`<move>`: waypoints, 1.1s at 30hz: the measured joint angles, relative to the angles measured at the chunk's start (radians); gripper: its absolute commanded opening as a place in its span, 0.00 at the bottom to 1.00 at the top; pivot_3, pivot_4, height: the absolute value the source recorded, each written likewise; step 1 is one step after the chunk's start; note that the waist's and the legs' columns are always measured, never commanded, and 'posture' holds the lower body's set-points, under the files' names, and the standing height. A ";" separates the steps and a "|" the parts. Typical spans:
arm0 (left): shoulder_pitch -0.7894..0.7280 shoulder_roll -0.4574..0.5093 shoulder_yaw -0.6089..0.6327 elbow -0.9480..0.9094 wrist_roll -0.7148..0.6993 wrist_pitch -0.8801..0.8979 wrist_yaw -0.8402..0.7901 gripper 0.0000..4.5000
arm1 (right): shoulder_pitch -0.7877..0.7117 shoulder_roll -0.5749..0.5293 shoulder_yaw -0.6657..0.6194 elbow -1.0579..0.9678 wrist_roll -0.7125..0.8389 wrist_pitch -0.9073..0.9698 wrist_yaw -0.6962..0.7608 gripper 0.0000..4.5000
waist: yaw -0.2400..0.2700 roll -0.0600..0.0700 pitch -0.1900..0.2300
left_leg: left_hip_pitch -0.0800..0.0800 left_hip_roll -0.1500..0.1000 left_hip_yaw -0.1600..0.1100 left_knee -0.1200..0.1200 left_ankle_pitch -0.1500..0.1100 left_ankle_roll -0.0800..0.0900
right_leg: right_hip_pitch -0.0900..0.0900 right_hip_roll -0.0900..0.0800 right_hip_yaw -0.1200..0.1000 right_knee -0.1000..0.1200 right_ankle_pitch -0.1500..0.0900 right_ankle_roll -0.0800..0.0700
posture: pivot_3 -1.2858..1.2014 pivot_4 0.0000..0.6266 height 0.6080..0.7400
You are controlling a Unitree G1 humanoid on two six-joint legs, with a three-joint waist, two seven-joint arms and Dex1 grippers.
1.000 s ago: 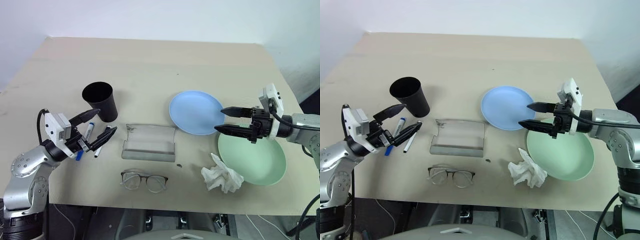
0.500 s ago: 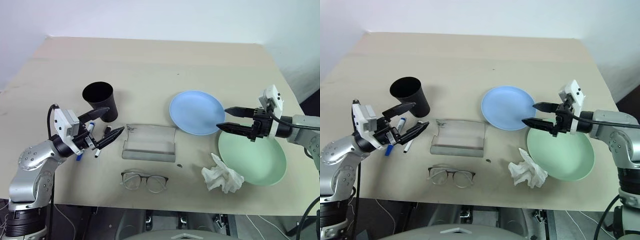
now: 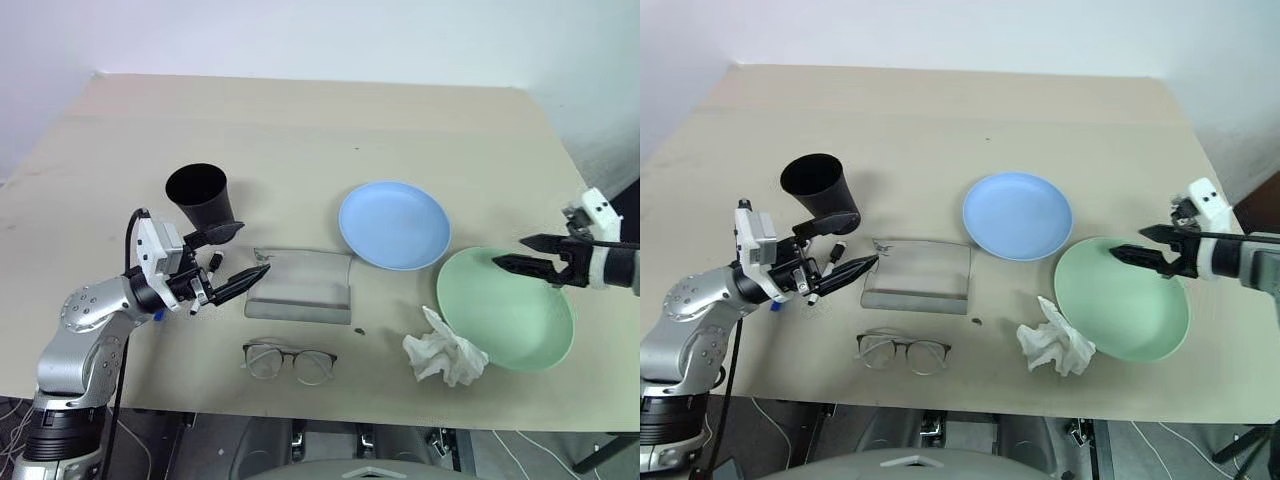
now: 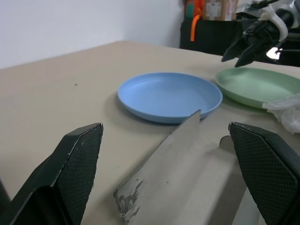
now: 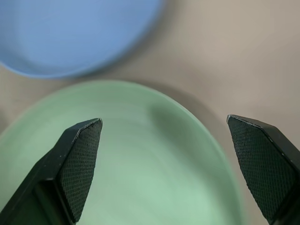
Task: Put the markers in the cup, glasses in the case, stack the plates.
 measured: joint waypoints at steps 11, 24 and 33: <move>-0.027 -0.020 -0.065 0.012 0.038 -0.023 -0.017 1.00 | 0.001 -0.029 0.016 0.200 -0.077 -0.027 0.075 1.00 | 0.000 0.003 -0.001 | 0.000 0.000 0.000 0.000 0.001 0.002 | 0.000 0.000 0.000 0.000 0.001 0.000 | 0.52 0.24 0.55; -0.039 -0.049 -0.101 0.024 0.064 -0.045 -0.016 1.00 | 0.018 -0.040 0.041 0.229 -0.176 -0.120 0.087 0.23 | 0.001 0.005 -0.002 | 0.000 0.000 0.000 0.000 0.003 0.002 | 0.001 0.000 0.000 0.000 0.003 0.001 | 0.52 0.24 0.55; -0.053 -0.059 -0.114 0.052 0.067 -0.063 -0.031 1.00 | 0.032 -0.073 -0.006 0.196 -0.155 -0.085 0.119 0.01 | 0.002 0.005 -0.002 | 0.001 0.000 0.000 0.001 0.005 0.005 | 0.002 0.000 0.000 0.000 0.006 0.000 | 0.52 0.24 0.55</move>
